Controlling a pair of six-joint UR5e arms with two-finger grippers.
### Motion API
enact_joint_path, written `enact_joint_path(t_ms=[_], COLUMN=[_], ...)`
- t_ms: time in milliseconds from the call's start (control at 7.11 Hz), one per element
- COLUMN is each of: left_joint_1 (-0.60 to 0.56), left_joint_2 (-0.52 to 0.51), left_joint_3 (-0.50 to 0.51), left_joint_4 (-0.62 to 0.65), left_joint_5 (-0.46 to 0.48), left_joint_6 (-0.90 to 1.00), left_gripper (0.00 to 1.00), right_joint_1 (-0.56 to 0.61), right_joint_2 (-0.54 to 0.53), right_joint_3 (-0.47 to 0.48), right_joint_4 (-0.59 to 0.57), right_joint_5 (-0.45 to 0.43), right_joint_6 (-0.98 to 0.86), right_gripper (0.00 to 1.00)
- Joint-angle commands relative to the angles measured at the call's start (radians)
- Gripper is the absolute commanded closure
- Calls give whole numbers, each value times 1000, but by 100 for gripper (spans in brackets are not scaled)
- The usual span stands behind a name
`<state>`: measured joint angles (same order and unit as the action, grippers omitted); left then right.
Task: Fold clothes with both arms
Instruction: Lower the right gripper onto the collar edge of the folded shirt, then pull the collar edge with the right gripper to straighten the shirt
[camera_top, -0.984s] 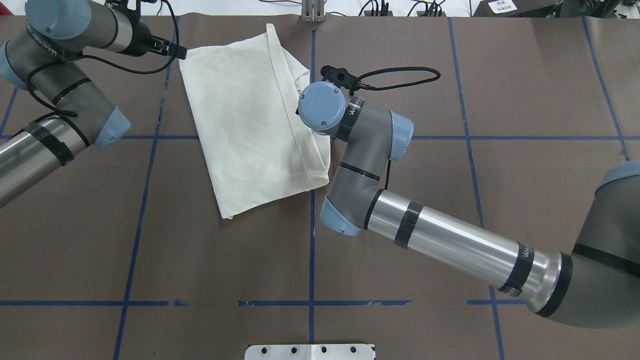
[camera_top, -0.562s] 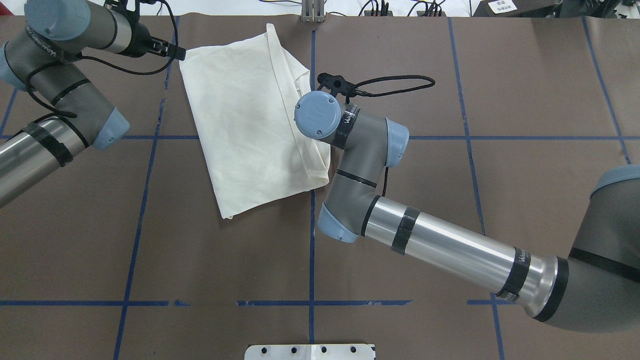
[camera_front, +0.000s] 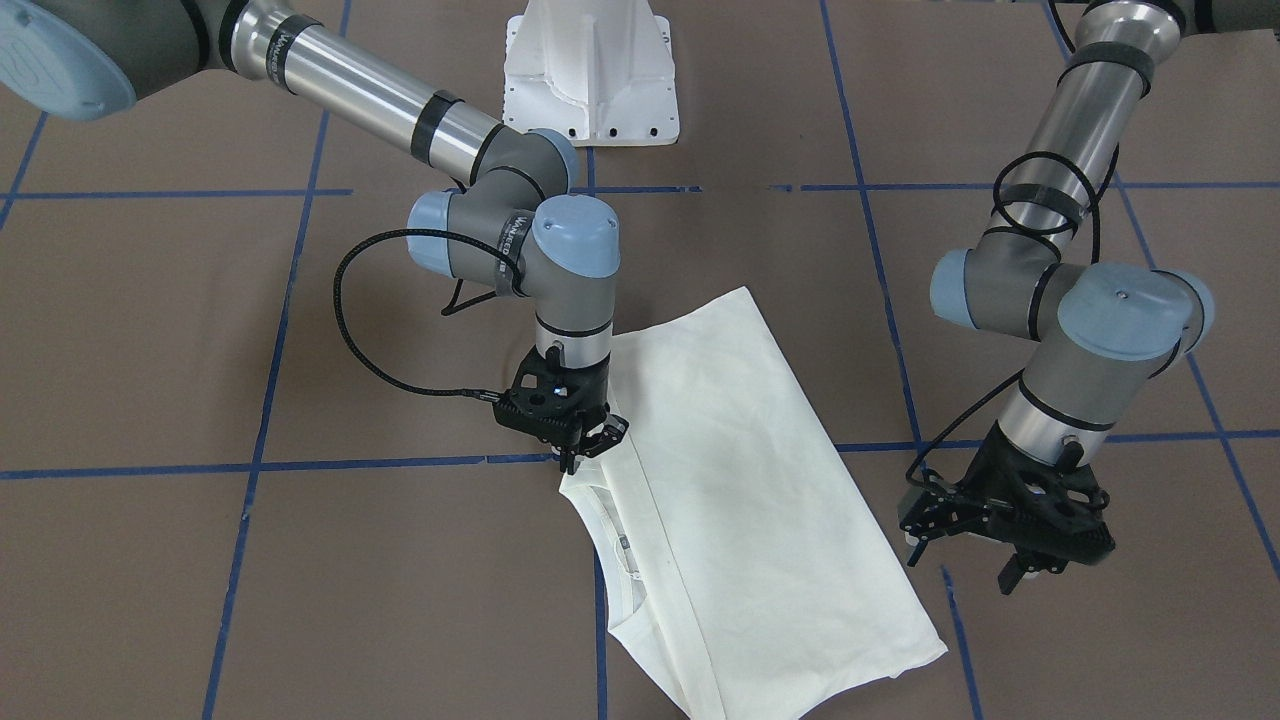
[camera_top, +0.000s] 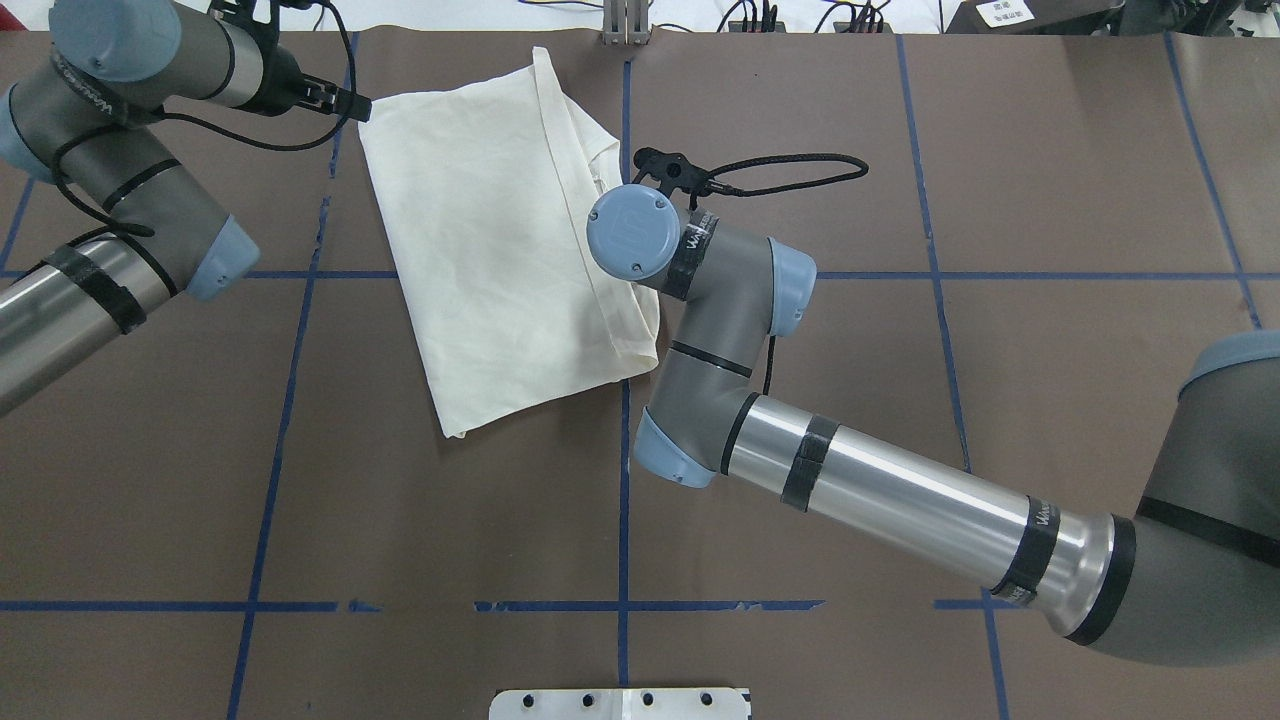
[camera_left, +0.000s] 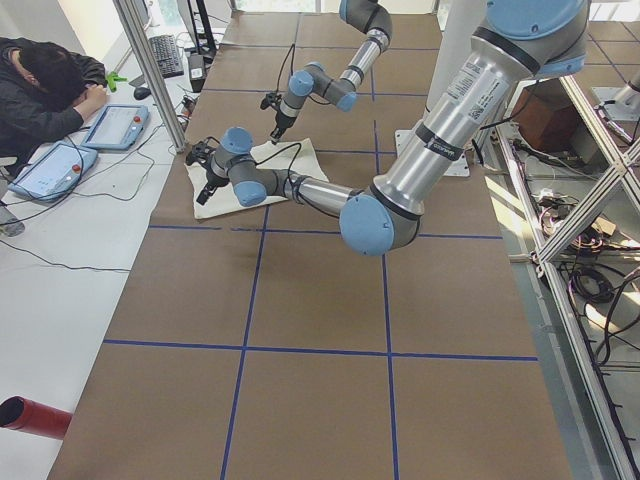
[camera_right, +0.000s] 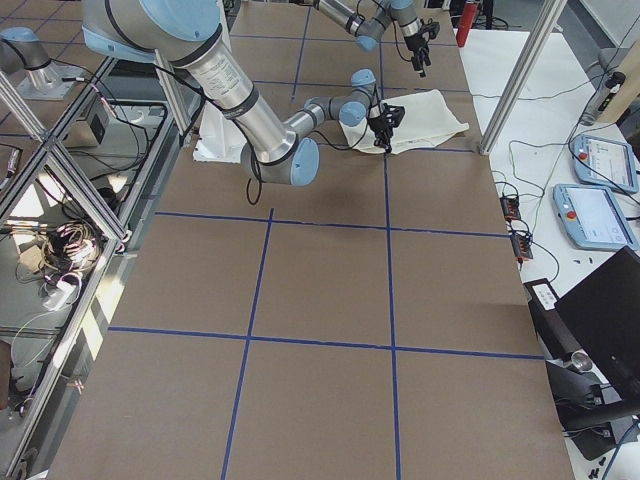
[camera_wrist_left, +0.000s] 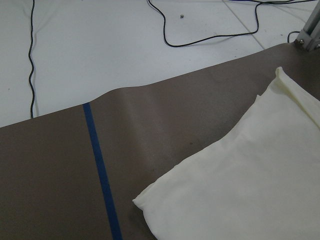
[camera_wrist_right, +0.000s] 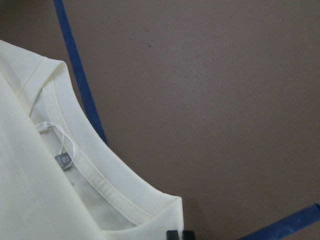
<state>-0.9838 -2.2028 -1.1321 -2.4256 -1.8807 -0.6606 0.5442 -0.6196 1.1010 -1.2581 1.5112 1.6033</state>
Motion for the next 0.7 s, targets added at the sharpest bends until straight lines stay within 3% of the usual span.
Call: enact_joint_path(t_ms=[0,141,562], left_joint_1=[2,7,11], left_joint_2=[2,2,3], left_joint_3=[-2,-9,-31], left_joint_4=[-1,-1,0], left_joint_5=[-2,0,-2], left_joint_6=[-2,-2,-4], left_gripper=[0,0,0], right_joint_1=[0,-1,-68], right_joint_2=[0,-47,-335], right_joint_3=[37,96,476], right_joint_4=[-13,-15,-56], right_joint_5=[9,9,-2], right_joint_6=[7,7,9], right_gripper=[100,100,100])
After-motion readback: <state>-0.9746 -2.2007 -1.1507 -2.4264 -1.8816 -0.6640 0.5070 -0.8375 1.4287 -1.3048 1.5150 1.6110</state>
